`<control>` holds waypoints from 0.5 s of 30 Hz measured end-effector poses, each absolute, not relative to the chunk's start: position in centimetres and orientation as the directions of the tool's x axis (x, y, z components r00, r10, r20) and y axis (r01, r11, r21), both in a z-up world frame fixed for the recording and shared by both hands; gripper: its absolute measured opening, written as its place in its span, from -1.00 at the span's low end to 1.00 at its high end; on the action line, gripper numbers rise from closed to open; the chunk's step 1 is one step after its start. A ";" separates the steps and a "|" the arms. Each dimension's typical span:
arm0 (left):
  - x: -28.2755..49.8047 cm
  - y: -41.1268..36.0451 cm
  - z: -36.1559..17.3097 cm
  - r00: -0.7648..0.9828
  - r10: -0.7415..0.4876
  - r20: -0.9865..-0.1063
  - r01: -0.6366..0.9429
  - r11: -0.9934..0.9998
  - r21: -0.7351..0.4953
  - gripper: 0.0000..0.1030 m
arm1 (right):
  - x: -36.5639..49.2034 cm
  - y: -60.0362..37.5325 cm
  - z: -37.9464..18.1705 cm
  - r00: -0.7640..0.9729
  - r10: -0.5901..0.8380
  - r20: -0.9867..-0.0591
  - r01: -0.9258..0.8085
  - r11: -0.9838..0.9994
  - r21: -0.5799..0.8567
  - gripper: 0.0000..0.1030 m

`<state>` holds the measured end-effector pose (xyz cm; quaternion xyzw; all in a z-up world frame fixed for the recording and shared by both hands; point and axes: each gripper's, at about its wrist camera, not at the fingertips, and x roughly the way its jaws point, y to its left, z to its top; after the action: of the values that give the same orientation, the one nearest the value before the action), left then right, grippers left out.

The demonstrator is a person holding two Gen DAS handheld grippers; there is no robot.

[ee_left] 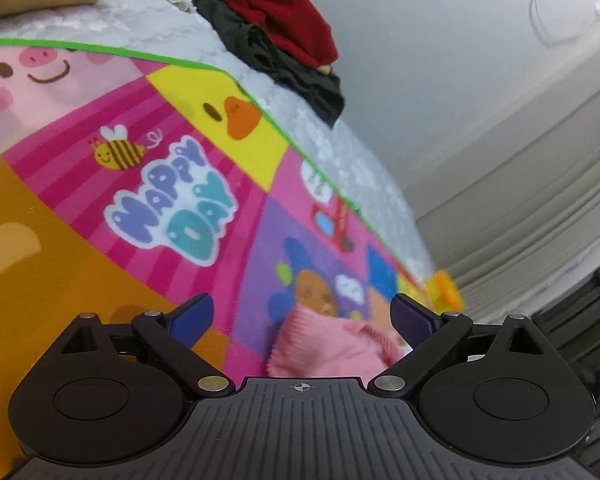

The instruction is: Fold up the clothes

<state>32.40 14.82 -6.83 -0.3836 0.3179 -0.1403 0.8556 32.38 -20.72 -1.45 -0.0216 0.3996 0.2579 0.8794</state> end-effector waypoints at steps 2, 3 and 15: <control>31.7 14.8 -5.9 0.767 -0.498 -0.405 0.022 0.651 -0.759 0.91 | 29.0 -21.9 0.4 0.513 0.475 -0.714 -0.484 0.848 0.216 -1.00; 31.1 14.7 -5.3 0.770 -0.501 -0.396 0.038 0.655 -0.755 0.91 | 27.5 -22.3 0.6 0.484 0.487 -0.727 -0.485 0.841 0.241 -1.00; 28.7 7.2 -4.0 0.615 -0.486 -0.621 0.102 0.830 -0.548 0.92 | 23.6 -28.9 1.2 0.605 0.351 -0.715 -0.291 0.933 0.212 -0.10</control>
<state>28.70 7.19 -4.03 -0.2370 0.4047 -0.1695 0.8668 23.63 -28.95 1.20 0.0368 0.4066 0.1795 0.8951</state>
